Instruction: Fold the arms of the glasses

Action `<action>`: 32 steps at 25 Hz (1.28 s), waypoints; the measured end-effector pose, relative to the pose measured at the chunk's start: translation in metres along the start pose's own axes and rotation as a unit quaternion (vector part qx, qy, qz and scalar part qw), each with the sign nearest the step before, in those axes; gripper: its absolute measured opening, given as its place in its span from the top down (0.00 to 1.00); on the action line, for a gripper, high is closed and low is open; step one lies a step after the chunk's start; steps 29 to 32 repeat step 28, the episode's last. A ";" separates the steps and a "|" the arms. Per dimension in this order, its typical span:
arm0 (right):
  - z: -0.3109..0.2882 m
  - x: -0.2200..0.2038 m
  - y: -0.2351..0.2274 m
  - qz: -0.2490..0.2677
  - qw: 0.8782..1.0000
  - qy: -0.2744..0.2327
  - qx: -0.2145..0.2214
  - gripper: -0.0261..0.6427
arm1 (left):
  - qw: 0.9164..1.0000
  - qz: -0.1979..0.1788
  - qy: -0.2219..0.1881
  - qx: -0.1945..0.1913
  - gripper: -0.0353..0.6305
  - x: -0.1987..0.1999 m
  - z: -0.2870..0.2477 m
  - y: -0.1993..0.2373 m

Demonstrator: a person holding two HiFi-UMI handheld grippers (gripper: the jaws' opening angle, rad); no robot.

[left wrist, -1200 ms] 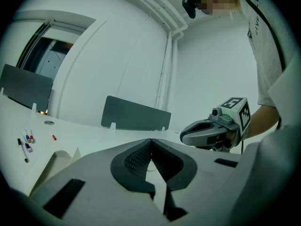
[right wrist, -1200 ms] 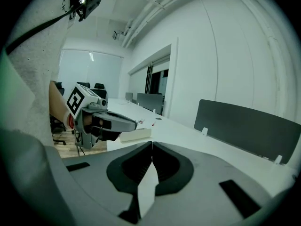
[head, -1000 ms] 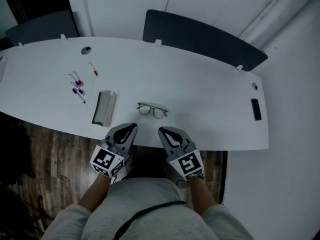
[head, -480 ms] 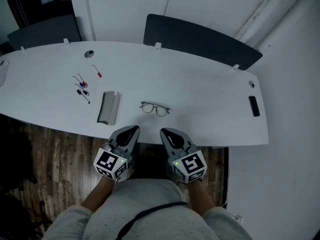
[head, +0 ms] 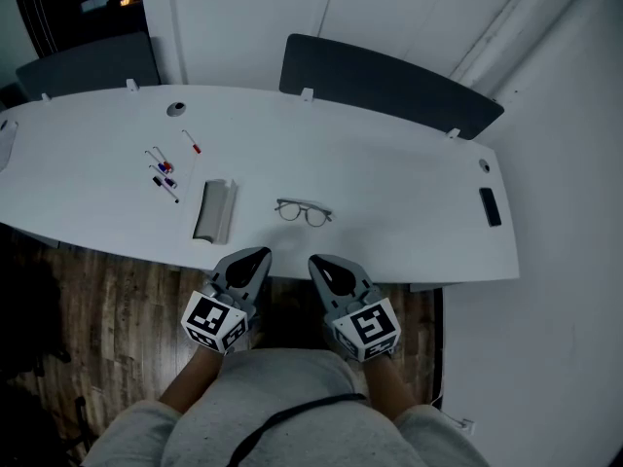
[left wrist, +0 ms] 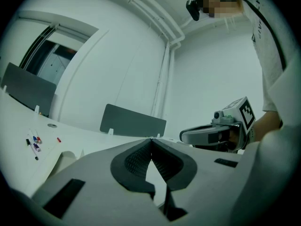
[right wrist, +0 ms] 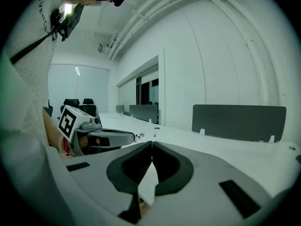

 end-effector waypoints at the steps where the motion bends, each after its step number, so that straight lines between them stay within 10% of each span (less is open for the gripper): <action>1: 0.000 0.000 0.001 0.002 1.000 0.001 0.000 0.93 | 1.000 0.001 -0.001 0.000 0.92 0.000 0.001 0.001; 32: -0.018 -0.001 -0.008 -0.002 1.000 0.012 0.011 0.93 | 1.000 0.012 0.001 0.006 0.92 0.007 -0.017 0.031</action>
Point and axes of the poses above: the fingertips, and each gripper's own axes: z backward along the fingers, y to its left, x out of its top, the point moved 3 cm from there along z, backward along the fingers, and after that the axes turned 6 degrees about z, right-handed, at the moved point
